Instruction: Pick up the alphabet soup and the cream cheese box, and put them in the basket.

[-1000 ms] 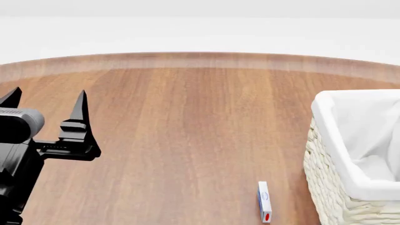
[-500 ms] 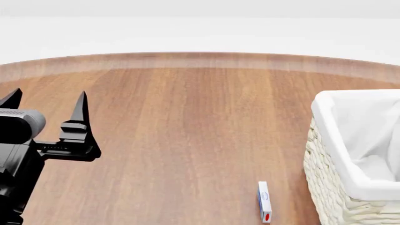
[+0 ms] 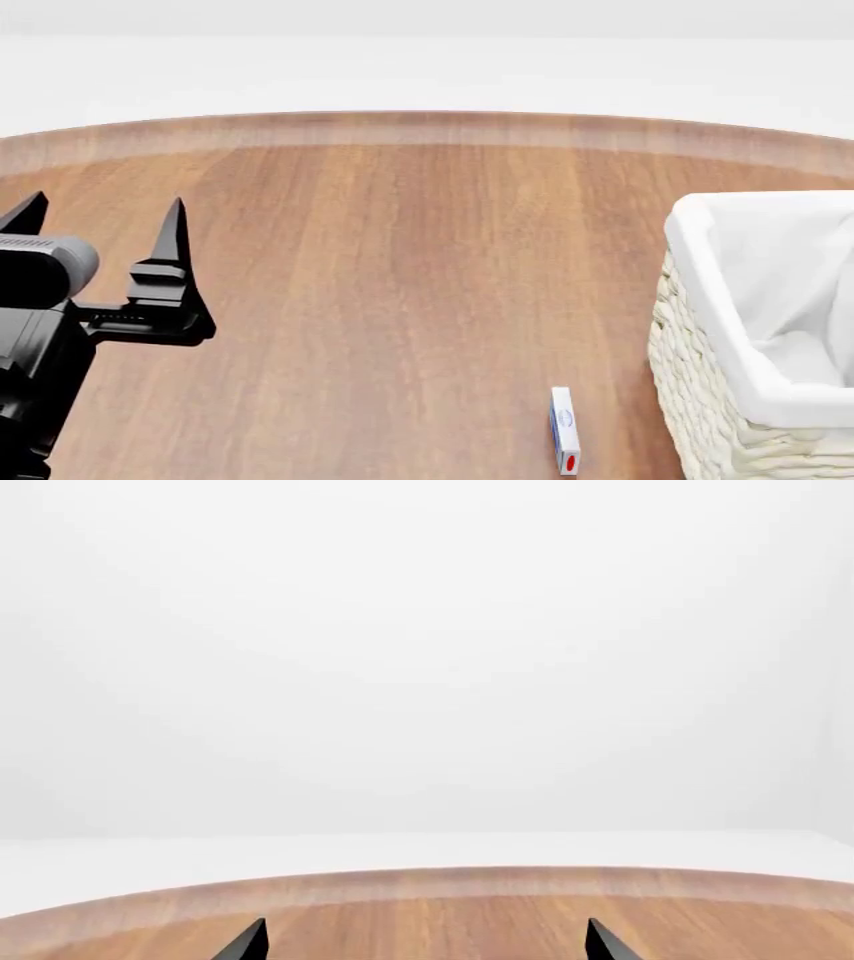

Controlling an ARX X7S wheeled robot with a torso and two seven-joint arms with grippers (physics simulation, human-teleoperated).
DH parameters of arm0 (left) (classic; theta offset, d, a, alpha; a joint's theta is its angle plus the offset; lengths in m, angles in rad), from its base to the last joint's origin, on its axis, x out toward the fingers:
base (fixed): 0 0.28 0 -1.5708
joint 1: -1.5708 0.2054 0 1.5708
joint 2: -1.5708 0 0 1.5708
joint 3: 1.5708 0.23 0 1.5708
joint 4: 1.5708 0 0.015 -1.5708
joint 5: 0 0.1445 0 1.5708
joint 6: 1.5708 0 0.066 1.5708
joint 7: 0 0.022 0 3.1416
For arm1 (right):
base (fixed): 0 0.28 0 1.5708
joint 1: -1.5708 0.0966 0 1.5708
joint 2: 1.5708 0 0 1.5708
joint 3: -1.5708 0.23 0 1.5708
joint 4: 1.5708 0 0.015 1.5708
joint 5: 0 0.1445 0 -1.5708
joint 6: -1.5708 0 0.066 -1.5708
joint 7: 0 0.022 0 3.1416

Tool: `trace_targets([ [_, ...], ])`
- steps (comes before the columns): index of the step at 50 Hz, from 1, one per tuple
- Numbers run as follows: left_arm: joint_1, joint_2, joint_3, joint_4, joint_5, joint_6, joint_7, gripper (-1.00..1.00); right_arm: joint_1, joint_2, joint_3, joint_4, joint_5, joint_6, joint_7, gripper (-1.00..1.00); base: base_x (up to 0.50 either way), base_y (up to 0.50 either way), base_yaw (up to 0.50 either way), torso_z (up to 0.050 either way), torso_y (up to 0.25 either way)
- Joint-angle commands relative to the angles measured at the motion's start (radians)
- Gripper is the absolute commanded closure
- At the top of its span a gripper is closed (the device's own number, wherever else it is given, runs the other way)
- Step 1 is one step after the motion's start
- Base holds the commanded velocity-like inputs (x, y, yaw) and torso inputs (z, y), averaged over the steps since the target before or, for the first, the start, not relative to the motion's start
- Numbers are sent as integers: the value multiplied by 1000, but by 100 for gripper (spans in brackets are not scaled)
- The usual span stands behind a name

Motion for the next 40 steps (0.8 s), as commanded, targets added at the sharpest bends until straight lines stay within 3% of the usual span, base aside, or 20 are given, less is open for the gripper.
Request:
trace_targets([
  [1,0,-4,2,2,-3,3,-7,-100,-42,-38,57,23,-36,38,-31,-100,0,0,0,0,0],
  [13,-5,-5,-1,1,-16,-2,-12,-100,-62,-74,98,55,-86,82,-76,-100,0,0,0,0,0],
  [40,-1,-10,15,-14,-18,17,-18,-100,6,-136,14,165,-282,172,-228,-100,0,0,0,0,0],
])
